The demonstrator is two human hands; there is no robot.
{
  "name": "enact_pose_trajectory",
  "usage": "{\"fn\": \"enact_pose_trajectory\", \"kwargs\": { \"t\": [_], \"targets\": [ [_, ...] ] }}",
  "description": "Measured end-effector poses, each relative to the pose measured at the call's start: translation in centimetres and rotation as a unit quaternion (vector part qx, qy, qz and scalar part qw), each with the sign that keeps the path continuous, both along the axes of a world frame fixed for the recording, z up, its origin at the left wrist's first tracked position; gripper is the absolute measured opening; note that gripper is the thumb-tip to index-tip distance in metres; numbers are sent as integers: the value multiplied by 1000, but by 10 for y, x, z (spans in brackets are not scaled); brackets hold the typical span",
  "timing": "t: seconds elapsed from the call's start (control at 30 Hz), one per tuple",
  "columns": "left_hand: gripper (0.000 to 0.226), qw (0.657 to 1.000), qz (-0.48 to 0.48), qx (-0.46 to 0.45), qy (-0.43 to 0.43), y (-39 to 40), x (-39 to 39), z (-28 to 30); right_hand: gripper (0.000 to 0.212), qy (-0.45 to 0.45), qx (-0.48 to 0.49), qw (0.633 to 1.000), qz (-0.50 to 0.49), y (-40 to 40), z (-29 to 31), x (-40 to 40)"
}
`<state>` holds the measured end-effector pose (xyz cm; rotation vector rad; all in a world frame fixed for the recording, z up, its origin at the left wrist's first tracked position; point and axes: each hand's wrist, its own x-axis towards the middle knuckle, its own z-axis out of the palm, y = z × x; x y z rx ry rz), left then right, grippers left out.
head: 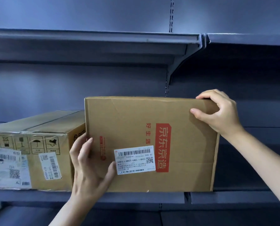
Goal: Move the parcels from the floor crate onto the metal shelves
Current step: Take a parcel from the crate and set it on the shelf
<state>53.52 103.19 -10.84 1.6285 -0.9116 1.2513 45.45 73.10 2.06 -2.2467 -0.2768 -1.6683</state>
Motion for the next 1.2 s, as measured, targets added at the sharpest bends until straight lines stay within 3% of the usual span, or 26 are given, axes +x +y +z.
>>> {"fn": "enact_pose_trajectory", "kwargs": {
  "t": [0.1, 0.17, 0.3, 0.43, 1.2],
  "targets": [
    [65, 996, 74, -2, -51, -3, -1, 47, 32, -12, -12, 1000, -12, -2, -1, 3],
    [66, 994, 104, 19, -32, 3, 6, 78, 36, -21, -22, 999, -18, -5, -1, 5],
    [58, 997, 43, 23, 54, 8, 28, 116, 46, -27, -22, 999, -12, -9, -2, 10],
    [37, 998, 25, -6, 54, -7, 47, 113, 45, -26, -21, 999, -14, -14, -3, 18],
    [35, 995, 85, -42, 38, -70, 161, 104, 36, -51, -13, 998, -19, -68, -12, 141]
  ]
}}
